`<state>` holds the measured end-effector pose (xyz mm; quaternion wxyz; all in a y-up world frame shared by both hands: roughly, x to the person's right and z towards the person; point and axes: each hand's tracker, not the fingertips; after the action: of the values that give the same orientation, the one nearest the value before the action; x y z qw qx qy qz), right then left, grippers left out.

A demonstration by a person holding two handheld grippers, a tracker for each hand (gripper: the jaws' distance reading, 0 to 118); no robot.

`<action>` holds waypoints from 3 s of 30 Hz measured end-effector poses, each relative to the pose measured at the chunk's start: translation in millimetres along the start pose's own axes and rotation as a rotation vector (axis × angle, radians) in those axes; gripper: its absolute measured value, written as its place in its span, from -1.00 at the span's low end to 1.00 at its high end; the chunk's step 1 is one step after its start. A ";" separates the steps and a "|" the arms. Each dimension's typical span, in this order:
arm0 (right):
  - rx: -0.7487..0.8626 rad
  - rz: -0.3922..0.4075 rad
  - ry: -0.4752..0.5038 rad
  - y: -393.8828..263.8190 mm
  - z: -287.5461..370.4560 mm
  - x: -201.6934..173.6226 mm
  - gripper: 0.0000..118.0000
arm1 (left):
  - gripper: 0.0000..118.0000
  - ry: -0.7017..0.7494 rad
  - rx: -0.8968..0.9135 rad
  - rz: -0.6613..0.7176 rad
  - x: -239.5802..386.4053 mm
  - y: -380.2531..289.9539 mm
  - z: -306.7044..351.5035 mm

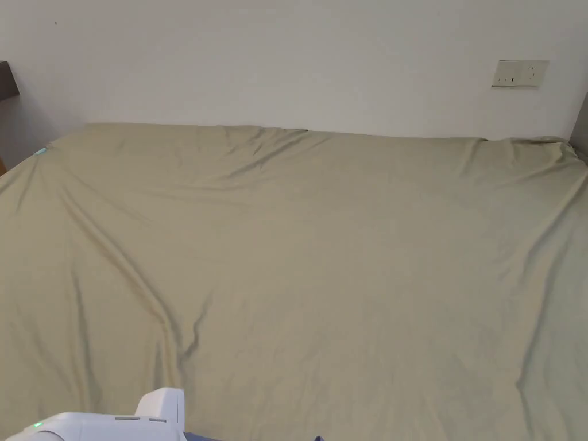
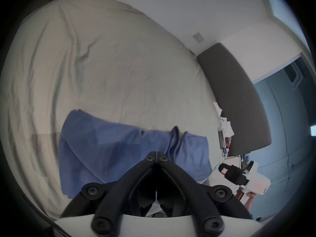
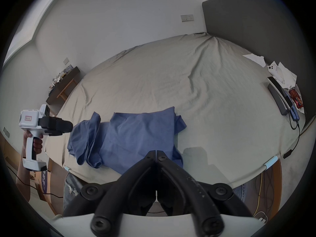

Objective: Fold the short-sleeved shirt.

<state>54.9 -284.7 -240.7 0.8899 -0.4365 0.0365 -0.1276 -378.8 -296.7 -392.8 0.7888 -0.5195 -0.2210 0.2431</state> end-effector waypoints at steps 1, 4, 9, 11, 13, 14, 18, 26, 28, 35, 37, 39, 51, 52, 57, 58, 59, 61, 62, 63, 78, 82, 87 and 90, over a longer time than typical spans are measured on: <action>-0.002 -0.004 -0.002 -0.6 -0.3 0.6 -0.97 | -1.00 -0.035 -0.017 0.010 -1.0 -3.1 -8.0; -0.003 -0.019 -0.001 -1.9 0.2 0.8 -0.97 | -1.00 -0.136 -0.089 0.046 -3.2 -9.6 -35.9; -0.001 -0.013 0.006 -2.1 3.7 -1.7 -0.97 | -1.00 -0.082 -0.159 0.055 5.9 -16.8 -88.7; 0.000 -0.012 0.008 -2.0 4.2 -2.2 -0.97 | -1.00 -0.130 -0.175 0.051 15.2 -20.9 -97.5; 0.000 -0.018 0.012 -1.5 3.6 -2.7 -0.97 | -1.00 -0.182 -0.179 0.031 25.1 -22.6 -100.2; -0.001 -0.020 0.013 -1.1 2.5 -3.1 -0.97 | -1.00 -0.224 -0.182 0.027 30.5 -22.8 -98.3; -0.008 -0.002 0.003 1.0 1.7 -7.3 -0.97 | -1.00 -0.313 -0.110 -0.007 40.6 -19.4 -62.6; 0.022 0.031 0.046 6.8 3.7 -19.1 -0.97 | -0.54 -0.106 0.232 -0.129 -36.8 -7.8 55.7; 0.031 0.045 0.062 8.8 2.0 -26.2 -0.97 | 0.32 -0.006 0.289 -0.063 -59.9 -9.0 63.4; 0.022 0.127 0.127 15.2 -2.3 -48.9 -0.97 | 0.96 -0.077 0.212 0.018 -100.6 -7.4 49.7; 0.021 0.148 0.133 14.6 1.2 -51.5 -0.97 | 0.96 -0.048 0.150 0.012 -104.0 -5.2 36.5; 0.021 0.157 0.134 13.8 3.8 -51.6 -0.97 | 0.96 -0.008 0.095 0.021 -105.5 -3.8 23.0; 0.001 0.131 0.110 14.2 1.1 -48.0 -0.97 | -0.57 0.088 0.018 -0.064 -101.9 -10.1 5.2; 0.002 0.135 0.108 14.0 1.4 -49.1 -0.97 | -0.75 0.103 0.028 -0.015 -104.3 -9.6 8.0; 0.011 0.124 0.124 11.9 6.7 -46.4 -0.97 | -0.79 0.123 0.065 -0.044 -81.1 -13.1 28.5; 0.013 0.121 0.120 11.7 7.1 -45.6 -0.97 | -0.80 0.142 0.063 -0.070 -73.1 -14.1 30.5; 0.017 0.118 0.109 11.5 7.6 -44.4 -0.97 | -0.80 0.158 0.058 -0.072 -66.5 -13.9 33.4; 0.024 0.106 0.092 11.3 9.2 -41.3 -0.97 | -0.81 0.103 0.032 -0.011 -66.4 -12.5 39.4; 0.026 0.098 0.089 11.1 10.3 -39.2 -0.97 | -0.81 0.108 0.054 -0.014 -64.1 -13.3 46.6; 0.028 0.089 0.089 10.7 11.6 -37.3 -0.97 | -0.81 0.104 0.058 -0.003 -61.7 -12.7 53.4; 0.055 0.049 0.083 6.4 15.4 -26.4 -0.97 | -0.81 0.482 0.237 0.151 -88.0 -7.0 169.7; 0.042 0.044 0.098 5.6 10.6 -28.9 -0.97 | -0.81 0.331 0.233 0.104 -44.6 -2.4 149.3; 0.043 0.048 0.112 0.7 12.7 -28.4 -0.97 | -0.81 0.231 0.134 -0.026 13.1 10.4 86.2; 0.050 0.025 0.106 -2.0 15.7 -22.7 -0.97 | -0.81 0.161 0.075 -0.054 32.7 14.0 42.2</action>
<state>35.5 -267.9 -230.5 0.8988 -0.4064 0.0860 -0.1401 -380.6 -241.8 -387.3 0.8292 -0.5013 -0.1618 0.1873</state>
